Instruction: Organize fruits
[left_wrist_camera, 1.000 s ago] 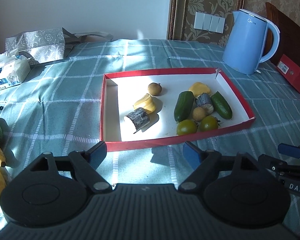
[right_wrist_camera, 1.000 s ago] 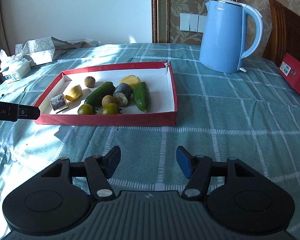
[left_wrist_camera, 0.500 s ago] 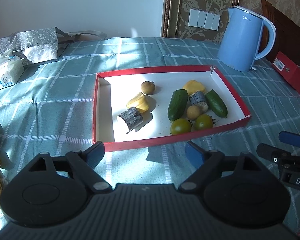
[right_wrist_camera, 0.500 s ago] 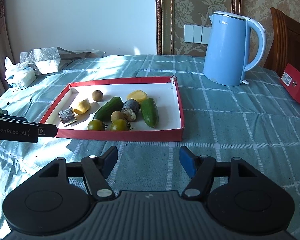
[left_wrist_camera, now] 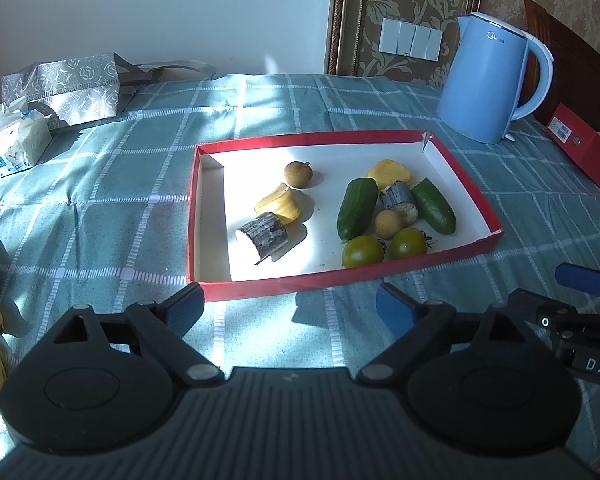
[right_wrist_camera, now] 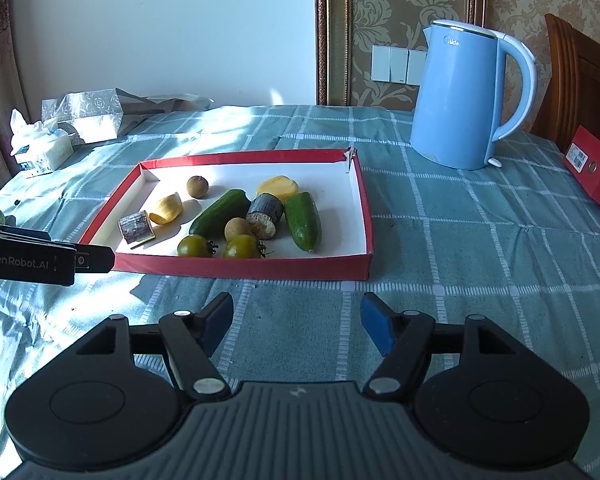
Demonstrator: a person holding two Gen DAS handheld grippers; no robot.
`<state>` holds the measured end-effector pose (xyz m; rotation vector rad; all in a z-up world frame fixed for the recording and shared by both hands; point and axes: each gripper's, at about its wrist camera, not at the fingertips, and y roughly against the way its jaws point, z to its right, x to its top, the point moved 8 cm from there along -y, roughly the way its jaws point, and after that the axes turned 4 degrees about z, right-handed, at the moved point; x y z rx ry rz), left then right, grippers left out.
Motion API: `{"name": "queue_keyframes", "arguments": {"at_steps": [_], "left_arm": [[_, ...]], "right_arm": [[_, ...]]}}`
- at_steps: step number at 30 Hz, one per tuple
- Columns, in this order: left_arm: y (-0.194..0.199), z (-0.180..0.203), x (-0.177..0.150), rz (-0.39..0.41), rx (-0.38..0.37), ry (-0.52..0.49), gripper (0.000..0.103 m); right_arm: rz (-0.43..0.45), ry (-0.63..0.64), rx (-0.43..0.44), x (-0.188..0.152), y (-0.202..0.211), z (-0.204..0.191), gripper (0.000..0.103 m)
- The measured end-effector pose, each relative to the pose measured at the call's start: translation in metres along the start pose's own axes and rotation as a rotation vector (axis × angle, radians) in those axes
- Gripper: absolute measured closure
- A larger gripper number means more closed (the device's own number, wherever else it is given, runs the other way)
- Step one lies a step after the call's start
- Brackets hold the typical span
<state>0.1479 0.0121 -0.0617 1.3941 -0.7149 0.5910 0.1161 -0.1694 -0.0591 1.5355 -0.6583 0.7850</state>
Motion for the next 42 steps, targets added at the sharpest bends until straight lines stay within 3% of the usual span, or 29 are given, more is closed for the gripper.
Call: {"name": "queue_keyframes", "arguments": {"at_steps": [42], "left_arm": [[-0.002,0.0029,0.004,0.007,0.001,0.016,0.005]], "right_arm": [[-0.013,0.002,0.02,-0.0003,-0.008,0.0008,0.033]]}}
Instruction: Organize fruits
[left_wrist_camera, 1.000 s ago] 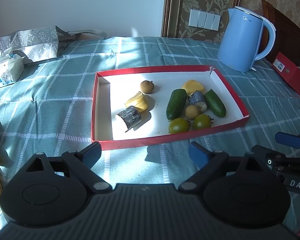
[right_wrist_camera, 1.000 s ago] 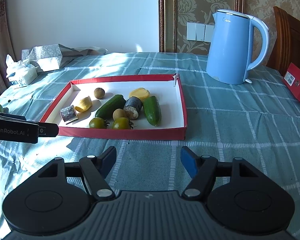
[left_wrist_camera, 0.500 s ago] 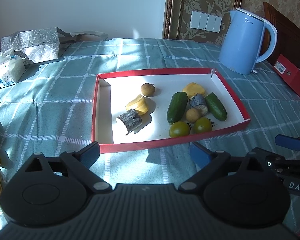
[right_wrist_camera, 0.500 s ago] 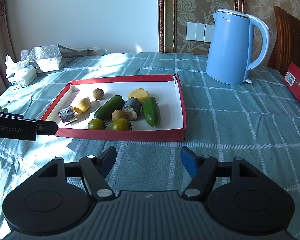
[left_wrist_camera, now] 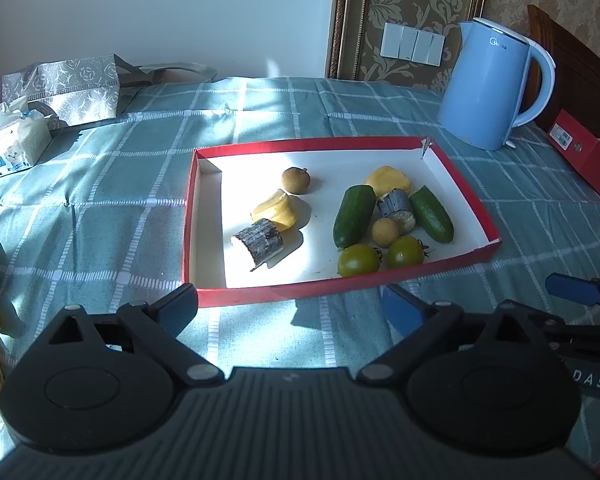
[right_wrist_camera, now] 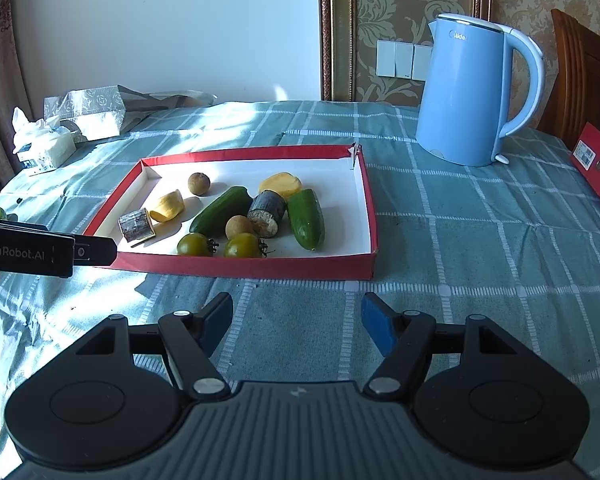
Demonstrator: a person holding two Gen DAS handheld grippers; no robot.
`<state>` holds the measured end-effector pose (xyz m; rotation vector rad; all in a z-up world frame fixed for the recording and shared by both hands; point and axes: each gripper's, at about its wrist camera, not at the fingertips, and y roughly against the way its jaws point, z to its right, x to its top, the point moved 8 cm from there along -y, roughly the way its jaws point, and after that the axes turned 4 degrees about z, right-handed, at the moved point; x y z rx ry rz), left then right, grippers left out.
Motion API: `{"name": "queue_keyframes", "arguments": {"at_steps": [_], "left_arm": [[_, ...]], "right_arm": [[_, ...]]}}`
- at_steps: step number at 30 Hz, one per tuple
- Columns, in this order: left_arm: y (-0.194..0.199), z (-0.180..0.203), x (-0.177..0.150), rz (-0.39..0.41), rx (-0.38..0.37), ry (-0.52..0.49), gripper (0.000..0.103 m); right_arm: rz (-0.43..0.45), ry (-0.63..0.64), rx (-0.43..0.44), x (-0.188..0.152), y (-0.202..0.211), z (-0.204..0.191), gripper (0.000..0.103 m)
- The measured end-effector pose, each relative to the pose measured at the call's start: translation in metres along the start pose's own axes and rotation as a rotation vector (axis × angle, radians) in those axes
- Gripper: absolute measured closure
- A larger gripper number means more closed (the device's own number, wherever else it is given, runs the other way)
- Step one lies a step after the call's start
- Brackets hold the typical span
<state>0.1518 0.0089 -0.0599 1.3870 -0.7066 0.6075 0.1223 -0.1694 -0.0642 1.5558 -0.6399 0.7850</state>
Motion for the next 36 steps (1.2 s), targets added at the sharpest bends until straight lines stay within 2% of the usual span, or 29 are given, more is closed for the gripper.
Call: {"name": "queue_keyframes", "arguments": {"at_steps": [36], "left_arm": [[-0.003,-0.0003,-0.0025,-0.016,-0.004,0.019,0.004]], "right_arm": [[-0.017,0.003,0.014,-0.0042,-0.0041,-0.0013,0.033]]}}
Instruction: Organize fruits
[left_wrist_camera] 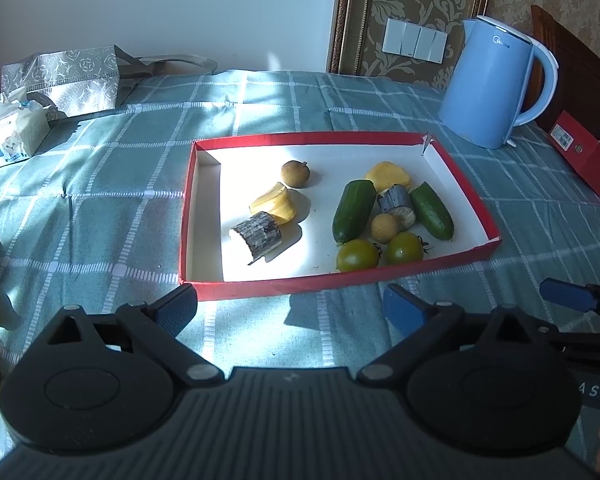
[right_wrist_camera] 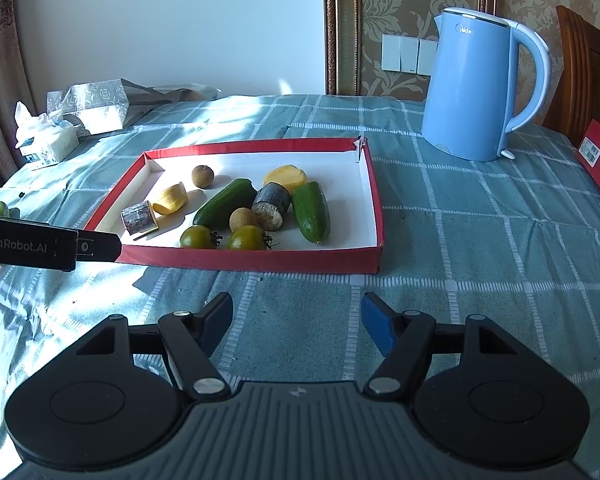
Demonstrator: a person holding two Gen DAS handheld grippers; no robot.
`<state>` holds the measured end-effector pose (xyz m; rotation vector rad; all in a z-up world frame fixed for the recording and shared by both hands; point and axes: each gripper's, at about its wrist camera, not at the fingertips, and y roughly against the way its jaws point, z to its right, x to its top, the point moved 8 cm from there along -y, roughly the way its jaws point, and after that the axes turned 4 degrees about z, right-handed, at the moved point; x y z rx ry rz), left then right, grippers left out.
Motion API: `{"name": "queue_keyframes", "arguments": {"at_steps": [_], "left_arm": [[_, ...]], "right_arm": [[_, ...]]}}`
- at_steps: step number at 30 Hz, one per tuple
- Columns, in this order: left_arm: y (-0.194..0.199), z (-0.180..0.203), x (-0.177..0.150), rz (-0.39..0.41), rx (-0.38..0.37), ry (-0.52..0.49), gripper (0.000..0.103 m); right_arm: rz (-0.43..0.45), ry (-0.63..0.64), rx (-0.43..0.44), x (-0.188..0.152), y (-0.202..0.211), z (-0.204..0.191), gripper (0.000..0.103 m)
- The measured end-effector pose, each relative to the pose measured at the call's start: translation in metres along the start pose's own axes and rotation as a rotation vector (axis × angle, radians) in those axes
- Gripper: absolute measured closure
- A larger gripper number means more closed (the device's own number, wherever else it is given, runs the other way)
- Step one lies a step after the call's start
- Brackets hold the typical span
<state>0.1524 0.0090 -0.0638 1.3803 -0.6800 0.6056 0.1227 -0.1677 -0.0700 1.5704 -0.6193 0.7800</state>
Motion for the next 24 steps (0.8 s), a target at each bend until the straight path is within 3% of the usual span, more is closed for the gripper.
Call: {"name": "queue_keyframes", "arguments": {"at_steps": [24], "left_arm": [[0.0013,-0.002,0.0007,0.005,0.011,0.016,0.004]], "right_arm": [[-0.001,0.006,0.006,-0.0001,0.0001,-0.0014,0.033]]}}
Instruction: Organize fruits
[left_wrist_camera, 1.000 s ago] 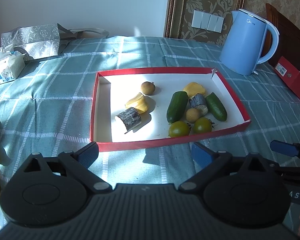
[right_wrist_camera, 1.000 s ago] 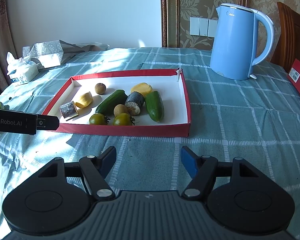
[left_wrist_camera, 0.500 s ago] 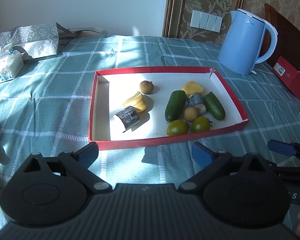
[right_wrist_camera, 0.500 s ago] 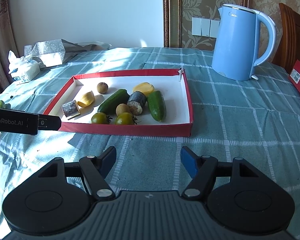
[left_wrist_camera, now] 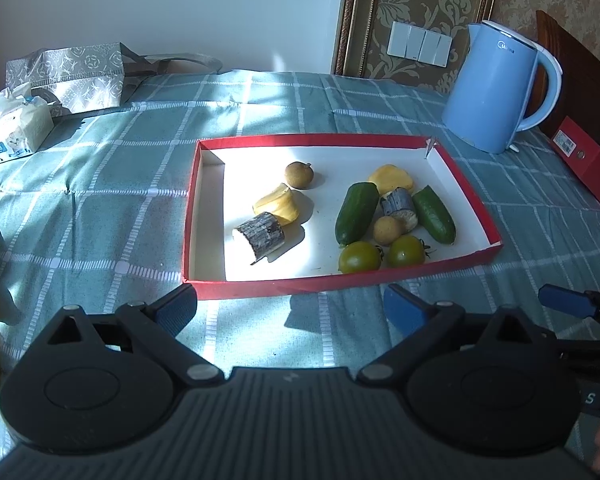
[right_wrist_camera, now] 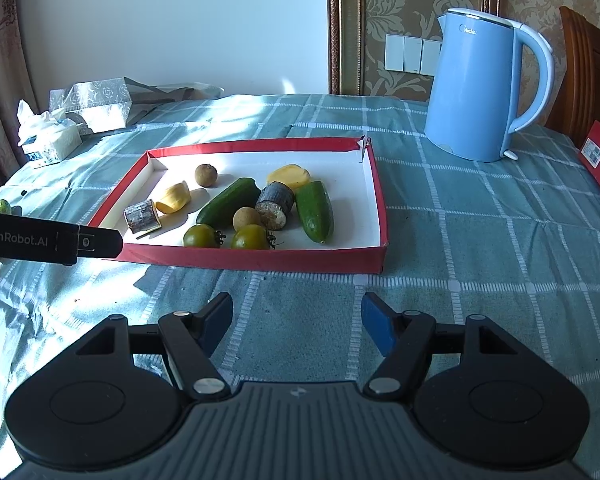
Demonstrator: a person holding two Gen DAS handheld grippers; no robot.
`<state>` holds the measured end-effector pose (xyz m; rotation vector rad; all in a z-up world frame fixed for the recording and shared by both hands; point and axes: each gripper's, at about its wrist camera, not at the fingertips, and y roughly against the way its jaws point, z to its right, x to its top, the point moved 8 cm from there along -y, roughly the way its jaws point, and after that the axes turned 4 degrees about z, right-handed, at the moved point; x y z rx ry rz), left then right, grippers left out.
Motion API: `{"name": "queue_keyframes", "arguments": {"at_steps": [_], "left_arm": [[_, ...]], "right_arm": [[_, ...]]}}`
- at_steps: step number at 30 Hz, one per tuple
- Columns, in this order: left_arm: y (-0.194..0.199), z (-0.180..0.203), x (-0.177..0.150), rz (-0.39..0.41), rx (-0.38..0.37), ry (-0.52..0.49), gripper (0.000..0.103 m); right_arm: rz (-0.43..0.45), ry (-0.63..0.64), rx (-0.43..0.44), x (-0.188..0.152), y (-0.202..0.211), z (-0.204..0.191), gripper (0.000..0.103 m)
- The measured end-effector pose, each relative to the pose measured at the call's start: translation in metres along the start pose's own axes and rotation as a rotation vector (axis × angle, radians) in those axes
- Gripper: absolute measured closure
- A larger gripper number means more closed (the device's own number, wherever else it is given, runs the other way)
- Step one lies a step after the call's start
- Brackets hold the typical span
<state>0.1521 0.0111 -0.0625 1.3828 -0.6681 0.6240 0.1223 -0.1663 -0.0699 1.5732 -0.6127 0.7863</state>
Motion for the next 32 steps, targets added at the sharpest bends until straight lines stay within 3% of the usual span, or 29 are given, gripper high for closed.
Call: {"name": "queue_keyframes", "arguments": {"at_steps": [8,20,32], "left_arm": [[0.0032,0.0009,0.0009,0.027,0.025,-0.023,0.004],[0.0039,0.0001,0.0001,0.012,0.0,0.016,0.004],[0.0026,-0.0052,-0.005,0.007,0.052,-0.01,0.004]], "right_arm": [[-0.002,0.003,0.0,-0.0003,0.0001,-0.0002,0.033],[-0.002,0.014,0.002,-0.0019,0.0009,-0.0017,0.033],[-0.001,0.013,0.003,-0.002,0.0014,0.0,0.033]]}}
